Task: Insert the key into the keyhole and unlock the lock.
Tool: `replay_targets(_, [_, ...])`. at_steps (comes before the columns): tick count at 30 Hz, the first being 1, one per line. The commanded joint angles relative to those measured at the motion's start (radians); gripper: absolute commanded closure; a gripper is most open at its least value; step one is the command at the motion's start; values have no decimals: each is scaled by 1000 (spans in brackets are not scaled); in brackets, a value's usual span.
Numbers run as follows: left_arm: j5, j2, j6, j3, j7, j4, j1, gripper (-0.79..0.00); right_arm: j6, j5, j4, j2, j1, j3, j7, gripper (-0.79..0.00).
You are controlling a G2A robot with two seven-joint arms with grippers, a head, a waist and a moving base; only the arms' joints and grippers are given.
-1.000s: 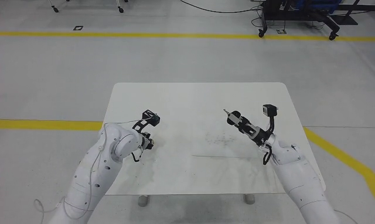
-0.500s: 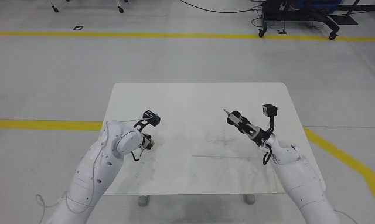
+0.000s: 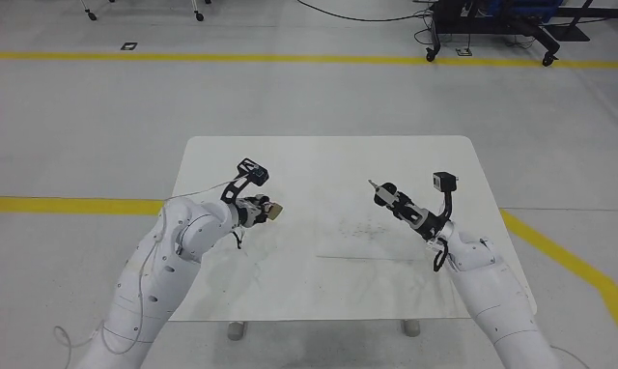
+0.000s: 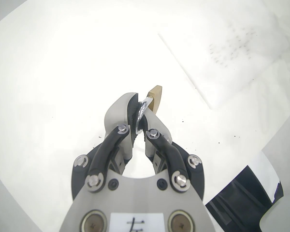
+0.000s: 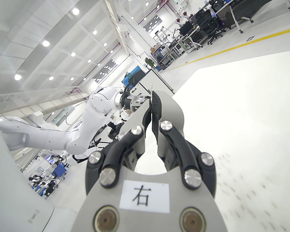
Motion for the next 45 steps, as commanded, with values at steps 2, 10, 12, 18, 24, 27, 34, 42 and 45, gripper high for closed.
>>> replay_targets(2, [-25,-2,10,-3,38,7,6,0,0,0,0,0,0,0,0,0])
replay_targets(10, [-512,-53,42,30,95,267,-158,0,56,10,45,-24,71,-73,-80,0])
replay_targets(12, [-571,-64,24,49,99,319,-199,0,60,-10,78,-40,108,-109,-137,0])
replay_targets(18, [-573,-67,5,59,104,333,-215,0,70,-40,102,-59,142,-157,-189,0])
replay_targets(24, [-876,-87,-62,74,32,385,-212,0,77,-39,90,-60,139,-161,-192,0])
replay_targets(27, [-1102,-111,-76,104,-105,530,-279,0,82,16,41,-71,132,-192,-195,0])
replay_targets(34, [-1384,-162,-138,165,-308,773,-371,0,29,154,86,-101,171,-265,-195,0])
replay_targets(42, [-1448,-201,-170,216,-371,899,-437,0,0,157,185,-142,243,-345,-217,0])
replay_targets(45, [-1459,-210,-171,222,-364,934,-452,0,0,157,197,-150,254,-365,-190,0])
